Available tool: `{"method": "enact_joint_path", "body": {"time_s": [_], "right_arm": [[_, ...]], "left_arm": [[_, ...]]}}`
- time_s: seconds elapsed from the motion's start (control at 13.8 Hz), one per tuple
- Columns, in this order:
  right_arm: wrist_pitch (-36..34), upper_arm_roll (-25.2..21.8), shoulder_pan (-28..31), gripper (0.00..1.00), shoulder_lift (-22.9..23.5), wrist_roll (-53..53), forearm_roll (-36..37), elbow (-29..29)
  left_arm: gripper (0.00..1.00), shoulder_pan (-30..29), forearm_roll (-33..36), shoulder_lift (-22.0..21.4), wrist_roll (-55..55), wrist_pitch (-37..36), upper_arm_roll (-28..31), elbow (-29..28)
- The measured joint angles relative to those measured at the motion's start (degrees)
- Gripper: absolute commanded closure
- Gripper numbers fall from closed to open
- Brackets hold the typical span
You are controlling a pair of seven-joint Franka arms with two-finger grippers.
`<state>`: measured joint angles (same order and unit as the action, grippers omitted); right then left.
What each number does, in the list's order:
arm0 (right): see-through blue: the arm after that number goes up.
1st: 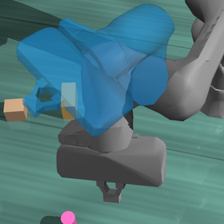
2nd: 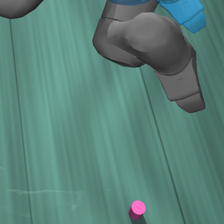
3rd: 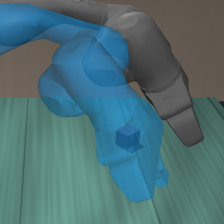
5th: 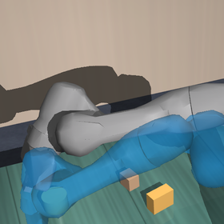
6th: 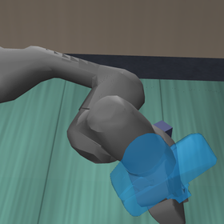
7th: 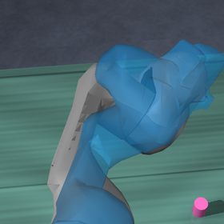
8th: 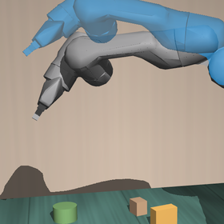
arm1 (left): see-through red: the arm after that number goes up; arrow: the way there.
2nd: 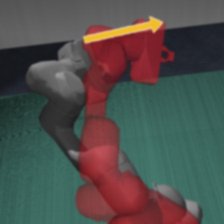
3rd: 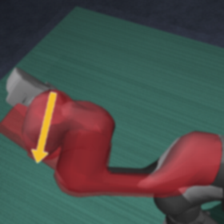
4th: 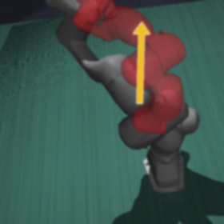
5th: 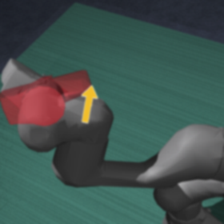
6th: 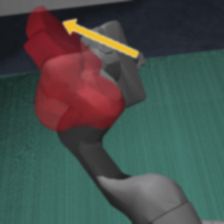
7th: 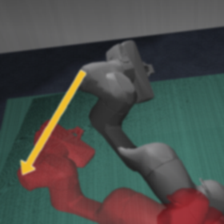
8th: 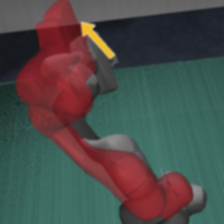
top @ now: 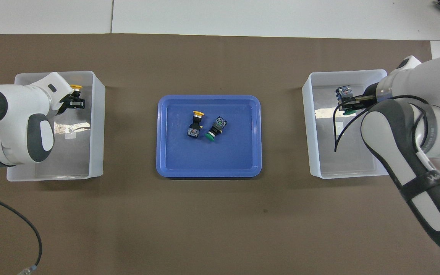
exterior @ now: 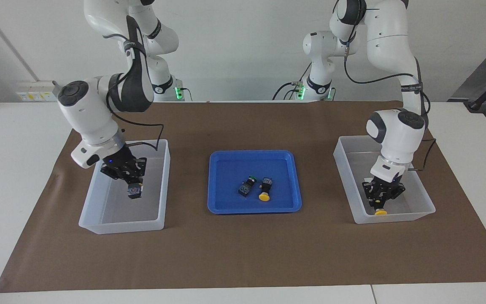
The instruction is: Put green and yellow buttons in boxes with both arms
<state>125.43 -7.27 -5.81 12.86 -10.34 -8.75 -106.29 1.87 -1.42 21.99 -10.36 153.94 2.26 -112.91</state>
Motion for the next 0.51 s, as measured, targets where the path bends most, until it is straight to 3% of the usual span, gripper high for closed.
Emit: {"method": "enact_joint_path", "body": {"time_s": [0.07, 0.14, 0.36, 0.43, 0.51], "right_arm": [[1.7, 0.0, 0.93, 1.0, 0.37, -1.3, 0.0, -1.11], [3.39, 0.01, 1.1, 1.0, 0.89, -1.49, 0.0, -2.06], [8.66, 0.21, 1.09, 1.0, 3.41, -1.52, 0.0, -3.67], [10.16, 0.2, 1.31, 0.89, 4.2, -1.95, 0.0, -4.03], [11.69, 0.2, 1.67, 0.55, 4.79, -3.2, 0.0, -4.59]], "left_arm": [[0.21, 0.0, 0.0, 0.05, 0.0, 0.0, -0.01, 0.39], [0.03, 0.0, 0.0, 0.03, -0.01, 0.0, -0.02, 0.95], [0.0, -0.01, 0.0, -0.91, -0.01, -1.16, -0.01, 1.61], [0.0, -0.01, 0.0, -1.87, -0.01, -2.29, -0.02, 1.81], [0.0, -0.01, 0.0, -3.35, 0.0, -4.25, -0.02, 2.32]]}}
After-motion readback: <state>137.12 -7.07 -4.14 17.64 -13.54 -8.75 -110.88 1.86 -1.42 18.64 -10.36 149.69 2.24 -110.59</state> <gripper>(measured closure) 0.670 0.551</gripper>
